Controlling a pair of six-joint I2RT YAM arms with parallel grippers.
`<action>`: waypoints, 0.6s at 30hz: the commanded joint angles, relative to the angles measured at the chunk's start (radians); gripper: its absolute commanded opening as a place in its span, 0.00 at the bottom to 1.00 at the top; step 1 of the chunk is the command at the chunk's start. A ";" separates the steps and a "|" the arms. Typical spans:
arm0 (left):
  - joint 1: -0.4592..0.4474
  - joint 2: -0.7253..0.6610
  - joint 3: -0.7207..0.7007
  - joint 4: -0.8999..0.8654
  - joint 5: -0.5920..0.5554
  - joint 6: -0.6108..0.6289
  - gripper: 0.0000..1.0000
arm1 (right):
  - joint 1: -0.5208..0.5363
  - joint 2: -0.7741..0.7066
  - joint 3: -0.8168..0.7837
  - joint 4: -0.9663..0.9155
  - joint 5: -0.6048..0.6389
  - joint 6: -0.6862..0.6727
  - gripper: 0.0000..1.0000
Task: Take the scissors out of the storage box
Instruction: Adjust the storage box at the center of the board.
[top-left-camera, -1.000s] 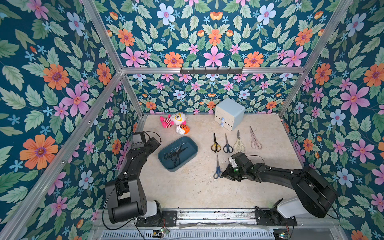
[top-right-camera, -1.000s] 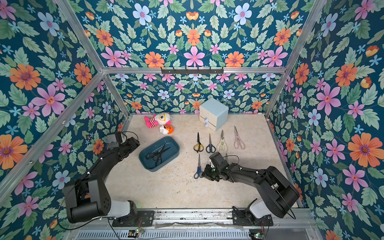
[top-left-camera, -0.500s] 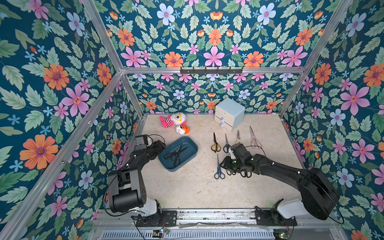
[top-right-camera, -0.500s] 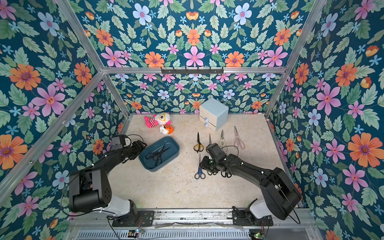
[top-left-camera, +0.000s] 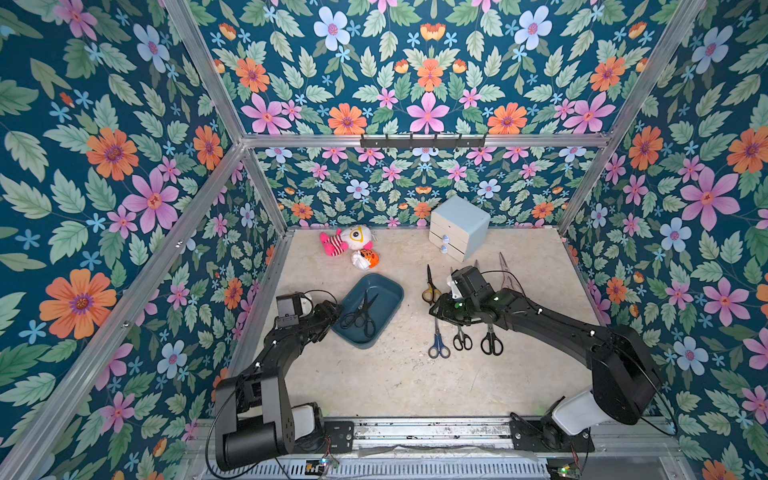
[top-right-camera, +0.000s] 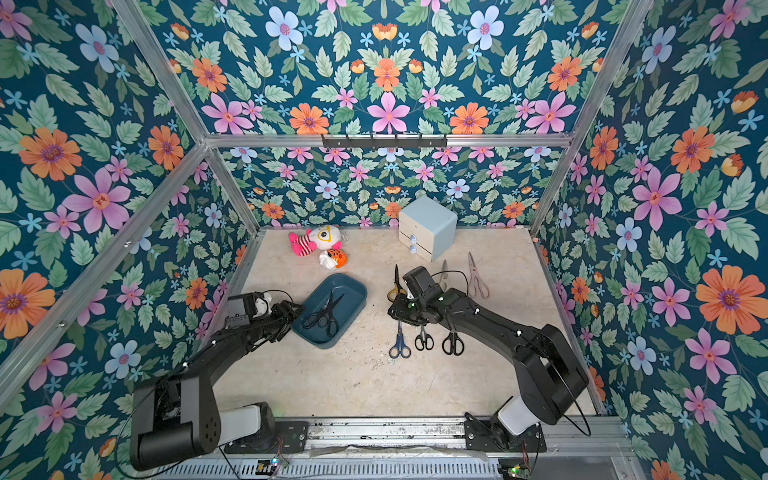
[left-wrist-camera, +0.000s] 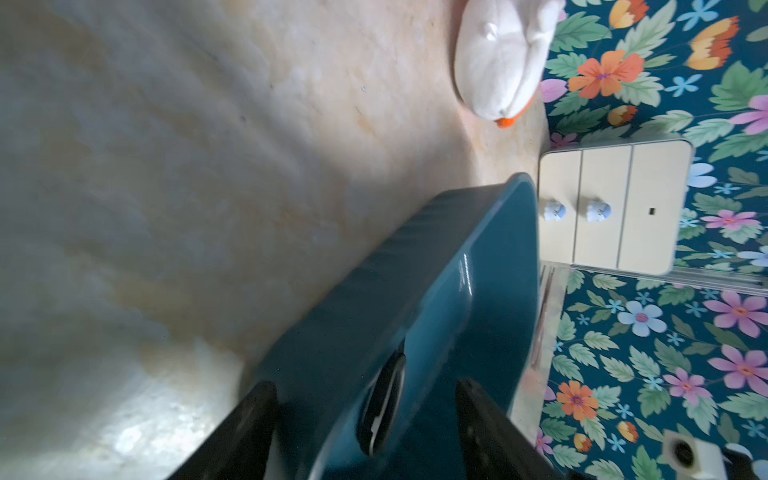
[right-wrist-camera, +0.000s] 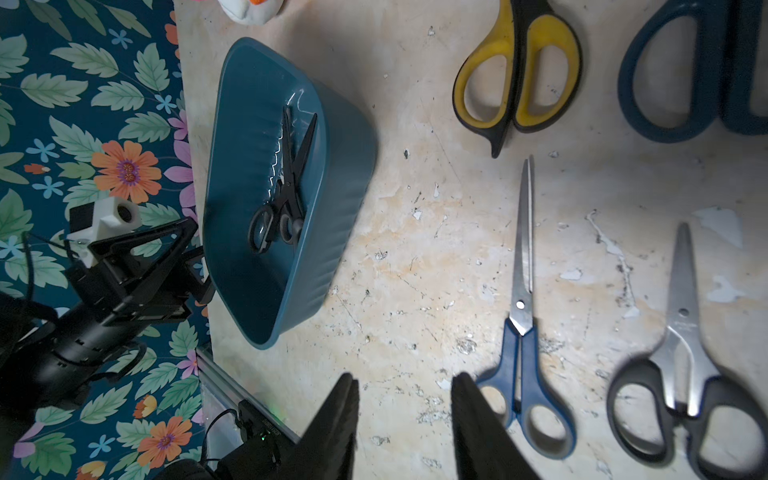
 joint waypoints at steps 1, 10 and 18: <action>-0.039 -0.042 -0.025 0.069 0.011 -0.086 0.73 | 0.012 0.036 0.047 -0.013 -0.010 -0.027 0.41; -0.245 -0.039 -0.048 0.125 -0.097 -0.175 0.72 | 0.071 0.157 0.161 -0.041 0.007 -0.042 0.41; -0.212 -0.078 0.071 -0.105 -0.244 -0.022 0.74 | 0.167 0.298 0.379 -0.196 0.095 -0.092 0.35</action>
